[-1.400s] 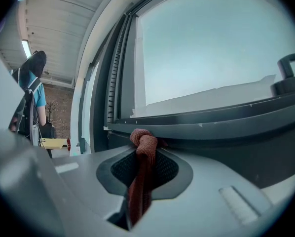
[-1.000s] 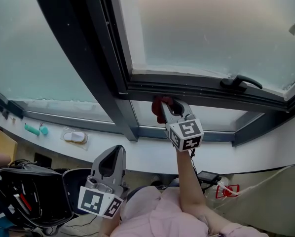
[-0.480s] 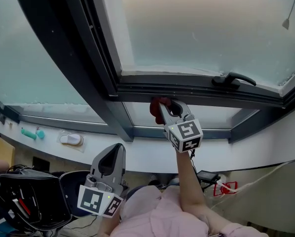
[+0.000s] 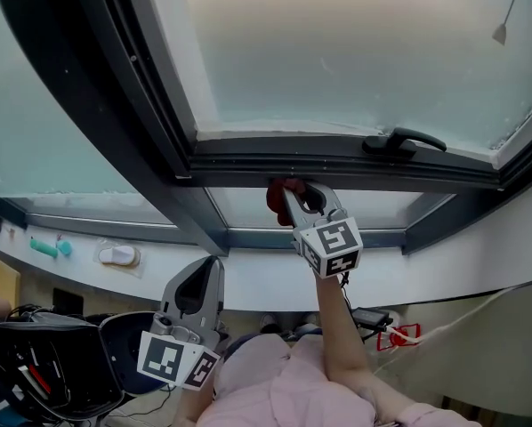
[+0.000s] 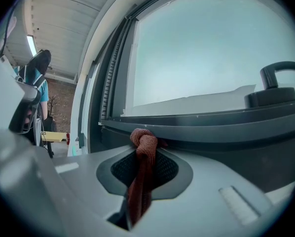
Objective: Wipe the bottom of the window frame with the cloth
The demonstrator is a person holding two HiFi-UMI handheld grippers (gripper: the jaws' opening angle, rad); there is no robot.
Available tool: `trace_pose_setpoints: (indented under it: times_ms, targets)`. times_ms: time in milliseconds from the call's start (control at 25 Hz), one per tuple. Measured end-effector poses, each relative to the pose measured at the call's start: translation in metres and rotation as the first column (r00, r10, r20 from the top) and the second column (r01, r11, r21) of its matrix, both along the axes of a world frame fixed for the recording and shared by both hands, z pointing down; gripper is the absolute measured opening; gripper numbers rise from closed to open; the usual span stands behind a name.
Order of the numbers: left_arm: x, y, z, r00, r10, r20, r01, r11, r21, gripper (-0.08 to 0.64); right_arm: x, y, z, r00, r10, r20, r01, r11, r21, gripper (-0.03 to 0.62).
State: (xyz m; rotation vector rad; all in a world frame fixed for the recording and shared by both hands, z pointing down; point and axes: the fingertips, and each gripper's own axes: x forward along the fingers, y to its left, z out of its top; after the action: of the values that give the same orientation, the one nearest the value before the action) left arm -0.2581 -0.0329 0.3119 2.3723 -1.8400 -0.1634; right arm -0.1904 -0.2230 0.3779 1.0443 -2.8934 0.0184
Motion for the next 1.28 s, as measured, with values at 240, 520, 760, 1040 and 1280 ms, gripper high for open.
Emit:
trace_pose_setpoints:
  times_ms: [240, 520, 760, 1040, 1280]
  targets:
    - [0.021, -0.013, -0.003, 0.999, 0.031, -0.009, -0.031, 0.999, 0.011, 0.0, 0.019, -0.004, 0.001, 1.0, 0.007, -0.023, -0.007, 1.0, -0.001, 0.055]
    - [0.051, -0.028, -0.001, 0.998, 0.055, -0.014, -0.055, 0.998, 0.003, 0.0, 0.042, -0.009, 0.002, 0.999, -0.003, -0.047, 0.003, 1.0, 0.01, 0.055]
    - [0.075, -0.038, 0.0, 0.999, 0.051, -0.011, -0.051, 0.999, 0.002, 0.0, 0.059, -0.012, 0.001, 0.999, -0.027, -0.03, 0.028, 1.0, 0.012, 0.054]
    - [0.108, -0.043, 0.001, 0.998, 0.066, -0.002, -0.066, 0.998, 0.005, 0.0, 0.089, -0.02, 0.004, 1.0, -0.016, -0.024, 0.016, 1.0, 0.007, 0.055]
    - [0.126, -0.038, 0.005, 0.999, 0.049, -0.006, -0.049, 0.999, 0.001, 0.0, 0.109, -0.025, 0.005, 1.0, -0.007, -0.014, 0.007, 1.0, 0.002, 0.055]
